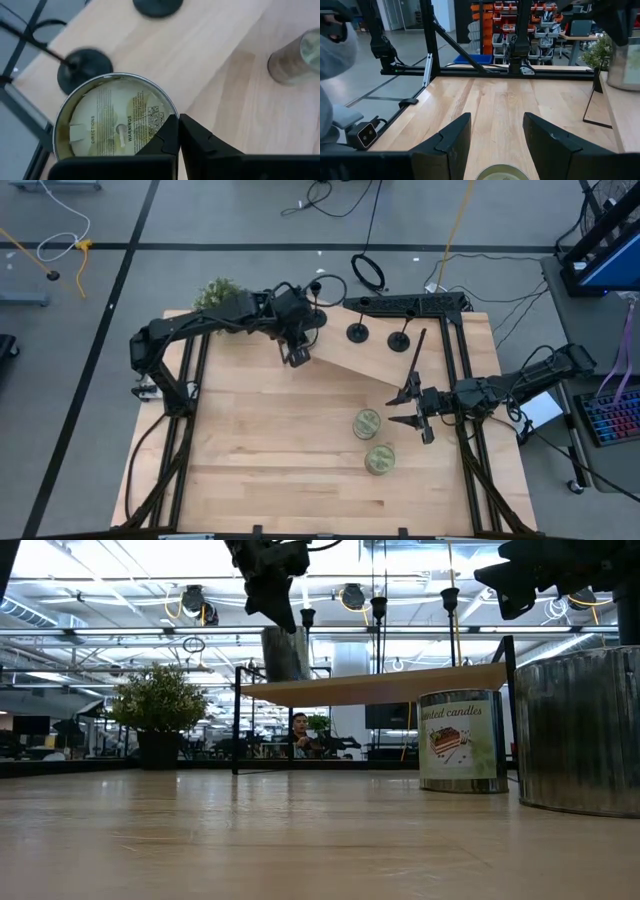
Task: Pick & Place candle stick holders
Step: Put the left silver scented candle on the shelf
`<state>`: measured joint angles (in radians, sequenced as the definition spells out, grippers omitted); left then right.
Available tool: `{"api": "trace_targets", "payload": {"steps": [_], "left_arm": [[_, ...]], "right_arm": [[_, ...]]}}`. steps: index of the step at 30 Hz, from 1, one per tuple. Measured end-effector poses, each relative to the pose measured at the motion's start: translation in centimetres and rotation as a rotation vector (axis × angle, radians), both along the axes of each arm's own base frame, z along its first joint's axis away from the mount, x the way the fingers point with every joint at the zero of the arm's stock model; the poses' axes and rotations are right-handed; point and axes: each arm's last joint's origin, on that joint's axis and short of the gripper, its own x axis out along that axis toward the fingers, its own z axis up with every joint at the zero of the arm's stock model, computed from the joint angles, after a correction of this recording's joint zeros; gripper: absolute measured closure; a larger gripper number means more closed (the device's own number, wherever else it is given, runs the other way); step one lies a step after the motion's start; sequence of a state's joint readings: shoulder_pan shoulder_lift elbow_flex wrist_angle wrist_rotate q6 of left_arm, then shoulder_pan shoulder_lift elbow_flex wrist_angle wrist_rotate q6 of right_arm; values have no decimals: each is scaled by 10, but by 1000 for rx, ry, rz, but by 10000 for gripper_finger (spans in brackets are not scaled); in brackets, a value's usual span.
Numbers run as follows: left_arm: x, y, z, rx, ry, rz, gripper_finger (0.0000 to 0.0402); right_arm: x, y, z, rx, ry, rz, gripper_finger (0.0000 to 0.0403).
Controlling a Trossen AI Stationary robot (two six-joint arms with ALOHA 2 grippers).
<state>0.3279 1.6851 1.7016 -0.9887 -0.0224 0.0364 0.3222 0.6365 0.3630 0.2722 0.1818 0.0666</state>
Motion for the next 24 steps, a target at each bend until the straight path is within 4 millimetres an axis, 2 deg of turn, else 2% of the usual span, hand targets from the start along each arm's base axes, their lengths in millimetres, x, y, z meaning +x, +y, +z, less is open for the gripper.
{"api": "trace_targets", "payload": {"steps": [6, 16, 24], "left_arm": [[0, 2, 1, 5, -17, -21, 375], [0, 10, -1, 19, -18, -15, 394], [1, 17, 1, 47, -50, -14, 367]], "right_arm": [[0, 0, 0, 0, 0, 0, 229], [0, 0, 0, 0, 0, 0, 229], [0, 0, 0, 0, 0, 0, 229]]}}
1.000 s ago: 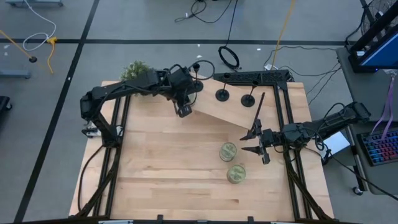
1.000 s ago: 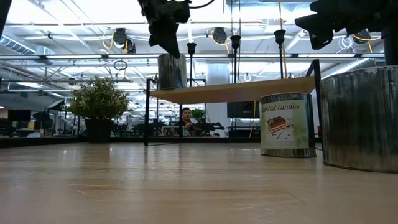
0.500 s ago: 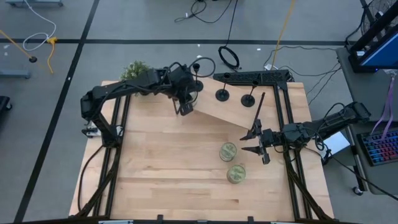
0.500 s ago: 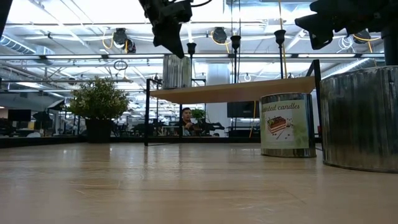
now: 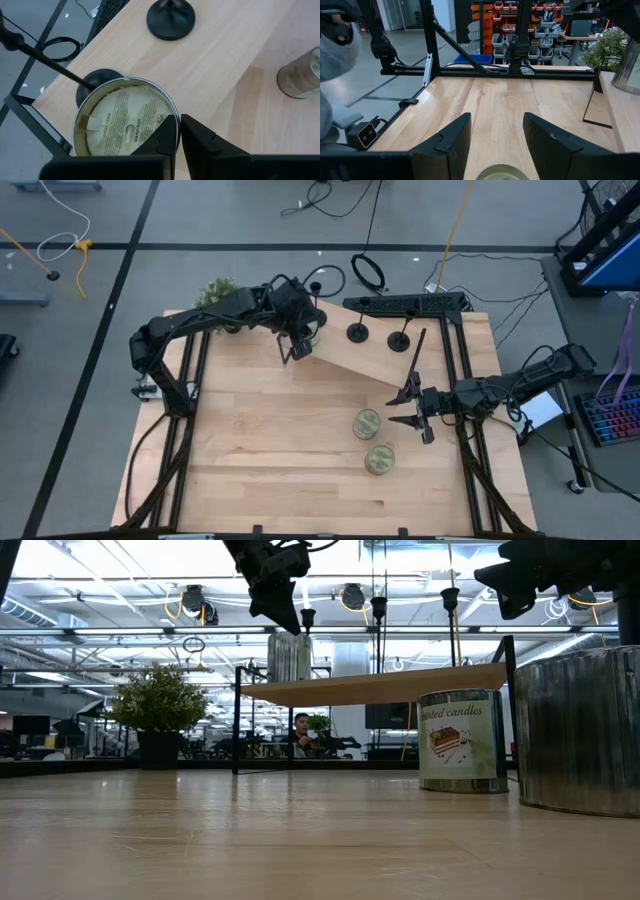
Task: Pick & Place candle stick holders
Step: Put the left silver scented candle on the shelf, then align the top silver scented candle with the other silver scented candle on the shelf
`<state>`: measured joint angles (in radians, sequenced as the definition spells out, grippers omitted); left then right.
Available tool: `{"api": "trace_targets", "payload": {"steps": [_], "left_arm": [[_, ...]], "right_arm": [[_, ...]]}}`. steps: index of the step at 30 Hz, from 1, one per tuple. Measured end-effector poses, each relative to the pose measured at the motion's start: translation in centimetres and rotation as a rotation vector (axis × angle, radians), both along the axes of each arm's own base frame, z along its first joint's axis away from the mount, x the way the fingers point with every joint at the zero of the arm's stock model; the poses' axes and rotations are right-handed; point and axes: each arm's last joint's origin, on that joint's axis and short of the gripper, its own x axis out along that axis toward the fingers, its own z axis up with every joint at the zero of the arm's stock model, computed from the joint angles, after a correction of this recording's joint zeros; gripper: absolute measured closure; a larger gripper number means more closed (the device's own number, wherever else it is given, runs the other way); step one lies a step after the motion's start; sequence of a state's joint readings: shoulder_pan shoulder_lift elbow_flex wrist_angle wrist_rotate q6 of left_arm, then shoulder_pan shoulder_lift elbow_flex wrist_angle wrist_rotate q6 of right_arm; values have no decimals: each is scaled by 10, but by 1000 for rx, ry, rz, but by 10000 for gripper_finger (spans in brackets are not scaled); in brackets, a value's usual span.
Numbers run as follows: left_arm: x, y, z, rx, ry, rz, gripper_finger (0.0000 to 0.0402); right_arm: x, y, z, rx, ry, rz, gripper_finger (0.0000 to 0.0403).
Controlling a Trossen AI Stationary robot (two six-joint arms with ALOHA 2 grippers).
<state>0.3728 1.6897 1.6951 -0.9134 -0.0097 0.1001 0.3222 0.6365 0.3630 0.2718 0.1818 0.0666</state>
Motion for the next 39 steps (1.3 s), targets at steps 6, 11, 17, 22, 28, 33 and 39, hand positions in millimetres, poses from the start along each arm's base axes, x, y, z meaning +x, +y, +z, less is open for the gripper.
{"api": "trace_targets", "payload": {"steps": [6, 11, 17, 22, 28, 33, 39], "left_arm": [[-1, 1, 0, -1, 0, 6, 378], [0, 1, 0, -2, 0, 5, 391], [0, 1, 0, -7, -1, 16, 372], [-1, 1, 0, 11, 5, 32, 330], [-9, -12, 14, 16, -27, 1, 304], [-26, -31, 38, 47, -93, -49, 304], [-48, -54, 64, 56, -181, -84, 304]], "right_arm": [[0, 0, 0, 0, 0, 0, 229], [0, 0, 0, 0, 0, 0, 229], [0, 0, 2, 4, -16, 1, 229], [1, 0, 1, 4, -16, 0, 229], [9, 3, 7, 31, -101, 3, 229], [21, 7, 0, 40, -84, 3, 229], [43, 15, -12, 43, -73, 20, 229]]}}
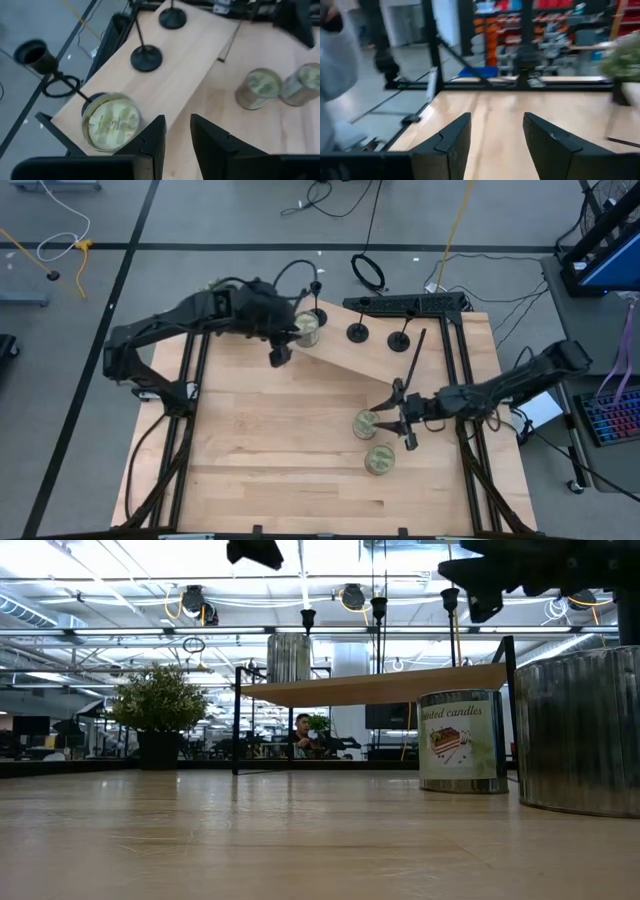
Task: Pick & Place candle stick holders
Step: Align the top silver scented candle with the other silver scented candle on the shelf
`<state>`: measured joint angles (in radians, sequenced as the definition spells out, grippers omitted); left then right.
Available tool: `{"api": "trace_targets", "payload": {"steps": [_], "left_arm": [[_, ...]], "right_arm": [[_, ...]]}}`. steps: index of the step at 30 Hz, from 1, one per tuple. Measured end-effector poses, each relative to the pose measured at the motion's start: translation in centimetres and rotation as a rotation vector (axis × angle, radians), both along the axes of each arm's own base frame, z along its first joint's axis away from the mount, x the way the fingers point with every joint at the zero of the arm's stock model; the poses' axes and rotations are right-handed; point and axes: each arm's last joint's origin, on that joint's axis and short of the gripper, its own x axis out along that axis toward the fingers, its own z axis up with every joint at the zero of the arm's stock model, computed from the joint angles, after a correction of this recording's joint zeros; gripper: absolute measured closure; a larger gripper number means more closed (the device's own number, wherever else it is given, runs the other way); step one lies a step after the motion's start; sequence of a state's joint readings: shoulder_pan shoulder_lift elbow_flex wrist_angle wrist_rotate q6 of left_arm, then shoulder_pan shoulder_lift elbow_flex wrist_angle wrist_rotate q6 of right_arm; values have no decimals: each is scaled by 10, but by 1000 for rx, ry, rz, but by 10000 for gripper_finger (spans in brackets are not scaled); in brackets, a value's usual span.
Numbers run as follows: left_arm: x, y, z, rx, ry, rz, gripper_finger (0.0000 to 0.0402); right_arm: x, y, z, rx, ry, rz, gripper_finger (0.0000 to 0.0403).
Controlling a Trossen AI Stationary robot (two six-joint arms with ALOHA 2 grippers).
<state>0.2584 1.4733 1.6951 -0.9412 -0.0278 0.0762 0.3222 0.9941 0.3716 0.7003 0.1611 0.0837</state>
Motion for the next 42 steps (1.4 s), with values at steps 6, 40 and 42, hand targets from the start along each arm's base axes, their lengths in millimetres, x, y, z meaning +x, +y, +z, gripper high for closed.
{"api": "trace_targets", "payload": {"steps": [6, 40, 42], "left_arm": [[-14, -15, 15, 32, -50, -54, 304], [-23, -24, 9, 22, 57, -95, 304], [-23, -24, 9, 22, 56, -95, 304]], "right_arm": [[37, 15, 16, -7, 58, 89, 229], [43, 21, -26, -58, 890, -34, 254], [42, 21, -28, -97, 887, -17, 277]]}}
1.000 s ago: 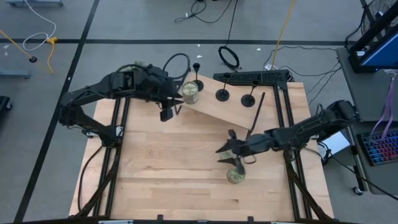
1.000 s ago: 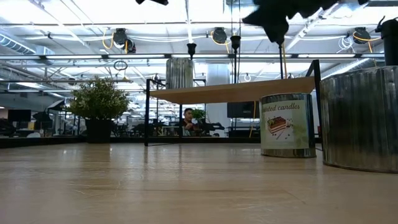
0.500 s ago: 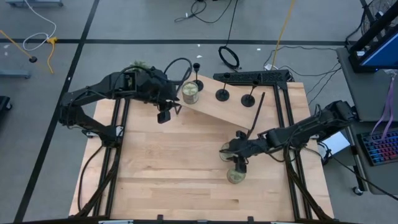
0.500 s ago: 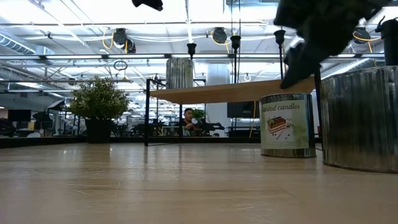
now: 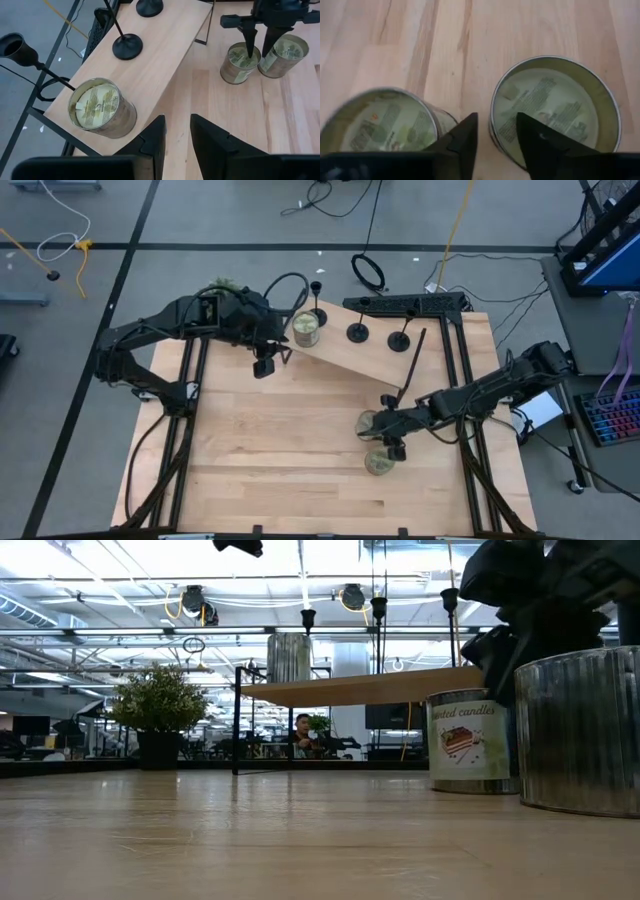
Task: Pick & Place candle stick holders
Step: Align the top silver scented candle with the other silver scented candle on the shelf
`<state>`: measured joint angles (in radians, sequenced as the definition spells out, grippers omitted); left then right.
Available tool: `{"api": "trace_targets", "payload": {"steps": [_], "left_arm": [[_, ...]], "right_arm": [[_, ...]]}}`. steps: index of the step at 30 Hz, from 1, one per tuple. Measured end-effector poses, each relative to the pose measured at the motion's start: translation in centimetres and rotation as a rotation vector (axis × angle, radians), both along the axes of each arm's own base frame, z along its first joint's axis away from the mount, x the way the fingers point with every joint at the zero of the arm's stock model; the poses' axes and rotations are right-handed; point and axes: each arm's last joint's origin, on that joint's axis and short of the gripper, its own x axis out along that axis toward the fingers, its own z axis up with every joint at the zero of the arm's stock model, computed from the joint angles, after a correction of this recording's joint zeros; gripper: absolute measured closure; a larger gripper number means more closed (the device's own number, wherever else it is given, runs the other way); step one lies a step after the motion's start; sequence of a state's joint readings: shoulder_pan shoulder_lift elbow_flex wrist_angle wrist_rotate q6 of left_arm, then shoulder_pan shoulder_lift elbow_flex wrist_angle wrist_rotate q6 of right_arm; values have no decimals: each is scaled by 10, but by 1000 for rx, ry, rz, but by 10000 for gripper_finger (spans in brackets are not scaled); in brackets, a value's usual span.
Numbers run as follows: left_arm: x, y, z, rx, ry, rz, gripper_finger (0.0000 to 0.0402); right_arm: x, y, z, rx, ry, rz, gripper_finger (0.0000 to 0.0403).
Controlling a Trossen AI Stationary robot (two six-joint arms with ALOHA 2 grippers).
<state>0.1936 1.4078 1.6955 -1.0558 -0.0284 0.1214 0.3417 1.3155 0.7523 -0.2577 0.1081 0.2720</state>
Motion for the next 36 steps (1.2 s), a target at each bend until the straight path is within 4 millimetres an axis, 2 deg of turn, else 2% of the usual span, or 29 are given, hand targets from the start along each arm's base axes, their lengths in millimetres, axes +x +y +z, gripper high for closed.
{"api": "trace_targets", "payload": {"steps": [7, 13, 19, 24, 29, 36], "left_arm": [[0, 0, 0, -17, -8, 18, 304], [0, 0, 0, -48, -14, 48, 304], [-2, -5, -2, -84, 17, 63, 304], [-3, -14, -5, -122, 51, 66, 304], [-2, -22, -5, -117, 58, 30, 305], [-2, -29, -6, -117, 69, 5, 305]], "right_arm": [[-1, -4, -3, -64, 1, 70, 387], [5, -1, 3, -23, -50, 86, 390], [24, 7, 48, 27, -199, 119, 397], [43, 7, 91, -88, -256, 201, 395], [64, -22, 127, -250, -203, 144, 395], [89, -79, 160, -308, -120, 10, 395]]}}
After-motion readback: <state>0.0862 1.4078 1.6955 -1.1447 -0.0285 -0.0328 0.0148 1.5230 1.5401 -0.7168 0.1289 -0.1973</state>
